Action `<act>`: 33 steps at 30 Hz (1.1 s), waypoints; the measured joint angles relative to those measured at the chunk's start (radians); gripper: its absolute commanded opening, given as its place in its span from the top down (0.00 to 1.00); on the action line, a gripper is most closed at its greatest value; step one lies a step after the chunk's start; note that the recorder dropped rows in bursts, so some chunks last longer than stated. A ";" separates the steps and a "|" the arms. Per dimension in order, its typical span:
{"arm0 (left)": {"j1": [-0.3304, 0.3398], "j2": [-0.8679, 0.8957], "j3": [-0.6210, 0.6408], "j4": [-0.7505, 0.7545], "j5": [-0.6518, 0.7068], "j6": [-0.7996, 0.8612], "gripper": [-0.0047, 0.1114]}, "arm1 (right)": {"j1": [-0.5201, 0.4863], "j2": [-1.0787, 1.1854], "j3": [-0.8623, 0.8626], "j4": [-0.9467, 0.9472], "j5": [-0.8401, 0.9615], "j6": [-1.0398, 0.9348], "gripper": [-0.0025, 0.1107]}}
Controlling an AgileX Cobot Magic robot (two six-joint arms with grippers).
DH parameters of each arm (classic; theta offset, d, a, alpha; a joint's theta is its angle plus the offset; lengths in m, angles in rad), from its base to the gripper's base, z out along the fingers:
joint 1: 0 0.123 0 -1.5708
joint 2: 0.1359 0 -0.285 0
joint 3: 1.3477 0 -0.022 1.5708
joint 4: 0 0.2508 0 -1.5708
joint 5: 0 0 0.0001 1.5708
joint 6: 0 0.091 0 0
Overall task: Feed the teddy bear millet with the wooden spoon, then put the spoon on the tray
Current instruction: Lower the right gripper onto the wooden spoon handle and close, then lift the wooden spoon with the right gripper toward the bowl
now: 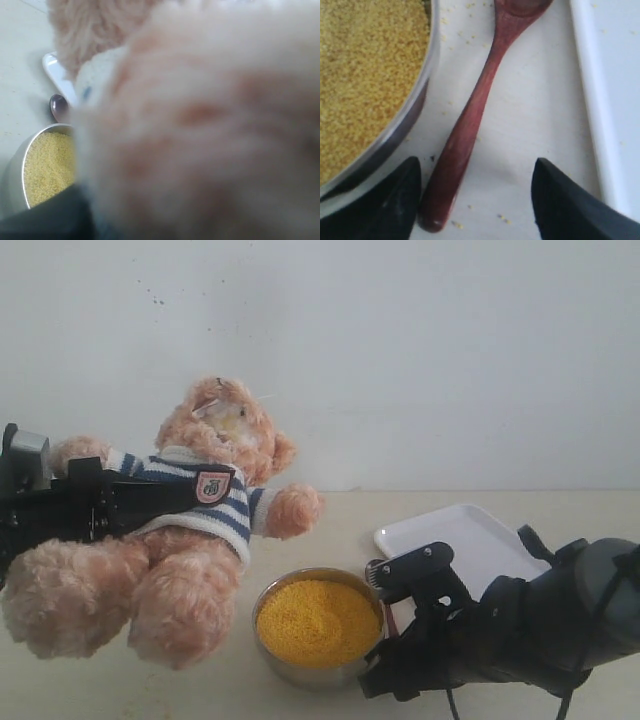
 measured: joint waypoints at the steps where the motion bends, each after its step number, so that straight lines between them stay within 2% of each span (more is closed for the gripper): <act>1: 0.000 0.000 0.000 0.000 0.000 0.000 0.93 | 0.000 0.000 0.000 0.000 0.000 0.000 0.64; 4: 0.000 0.000 0.000 0.000 0.000 0.000 0.93 | 0.000 0.002 0.000 0.000 0.000 0.006 0.80; 6: 0.000 0.000 0.000 0.000 0.000 0.000 0.93 | 0.000 0.002 0.000 0.000 0.000 0.030 0.85; 15: 0.000 0.000 0.000 0.000 0.000 0.000 0.93 | 0.000 0.004 0.000 0.000 -0.002 0.112 0.85; 17: 0.000 0.000 0.000 0.000 0.000 0.000 0.93 | 0.000 0.004 0.000 -0.002 -0.002 0.112 0.89; 19: 0.000 0.000 0.000 0.000 -0.002 0.000 0.93 | 0.000 0.004 0.000 -0.002 -0.002 0.112 0.98; 24: 0.000 0.000 0.000 0.002 -0.004 0.000 0.93 | -0.007 0.004 0.000 -0.002 0.001 0.103 0.98; 33: 0.000 0.000 0.000 0.004 -0.023 0.000 0.93 | -0.130 -0.002 -0.006 -0.008 0.092 0.081 0.98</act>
